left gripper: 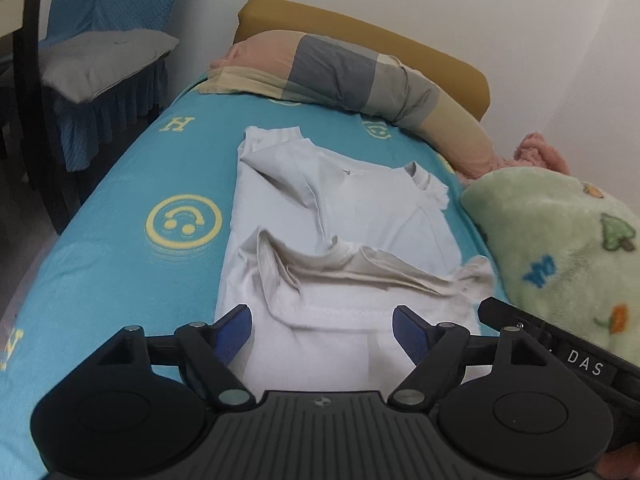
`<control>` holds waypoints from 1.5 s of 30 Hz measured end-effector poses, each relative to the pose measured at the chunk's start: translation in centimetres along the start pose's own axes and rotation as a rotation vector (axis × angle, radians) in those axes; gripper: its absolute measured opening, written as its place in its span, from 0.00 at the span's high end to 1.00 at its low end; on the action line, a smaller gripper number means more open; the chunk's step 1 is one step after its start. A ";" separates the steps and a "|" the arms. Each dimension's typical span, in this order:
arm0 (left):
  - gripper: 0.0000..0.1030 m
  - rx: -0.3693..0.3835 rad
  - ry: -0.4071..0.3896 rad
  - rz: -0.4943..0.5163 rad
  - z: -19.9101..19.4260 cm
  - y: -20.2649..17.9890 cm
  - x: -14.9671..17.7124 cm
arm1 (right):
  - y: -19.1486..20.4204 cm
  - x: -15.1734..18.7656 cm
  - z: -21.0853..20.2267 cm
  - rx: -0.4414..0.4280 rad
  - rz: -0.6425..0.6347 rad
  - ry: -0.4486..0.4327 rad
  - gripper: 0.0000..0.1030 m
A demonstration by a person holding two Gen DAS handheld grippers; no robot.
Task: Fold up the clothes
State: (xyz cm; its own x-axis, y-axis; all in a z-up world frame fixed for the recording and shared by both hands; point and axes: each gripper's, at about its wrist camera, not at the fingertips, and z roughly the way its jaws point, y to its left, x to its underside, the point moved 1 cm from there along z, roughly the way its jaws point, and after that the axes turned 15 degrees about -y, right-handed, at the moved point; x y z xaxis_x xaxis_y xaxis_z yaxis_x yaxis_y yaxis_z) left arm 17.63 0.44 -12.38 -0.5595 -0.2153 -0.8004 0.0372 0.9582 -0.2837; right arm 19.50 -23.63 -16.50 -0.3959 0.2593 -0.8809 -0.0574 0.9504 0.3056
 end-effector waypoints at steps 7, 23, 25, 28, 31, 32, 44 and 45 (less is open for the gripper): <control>0.20 0.035 0.140 -0.244 -5.0 1.7 2.9 | -0.5 1.3 -5.4 -0.007 0.164 0.101 0.25; 0.37 -0.074 0.266 -0.883 -4.6 10.0 10.8 | 0.2 3.5 -10.5 0.045 0.219 0.113 0.25; 0.52 -0.060 0.267 -0.890 -4.6 9.9 11.0 | 0.2 3.6 -10.4 0.039 0.220 0.116 0.25; 0.76 -0.064 0.252 -0.864 -5.1 9.6 11.0 | 0.3 3.8 -10.1 0.029 0.219 0.127 0.25; 0.93 -0.063 0.219 -0.849 -5.6 9.4 10.4 | 0.3 4.3 -9.8 0.001 0.269 0.157 0.25; 0.94 -0.057 0.206 -0.848 -5.8 9.2 10.1 | 0.3 4.5 -9.7 -0.012 0.295 0.170 0.24; 0.96 0.005 0.091 -0.845 -7.8 8.3 8.0 | -4.1 8.9 -7.4 0.006 0.832 0.257 0.26; 0.96 0.002 0.092 -0.846 -7.8 8.4 7.9 | -4.5 9.2 -7.2 0.008 0.877 0.264 0.31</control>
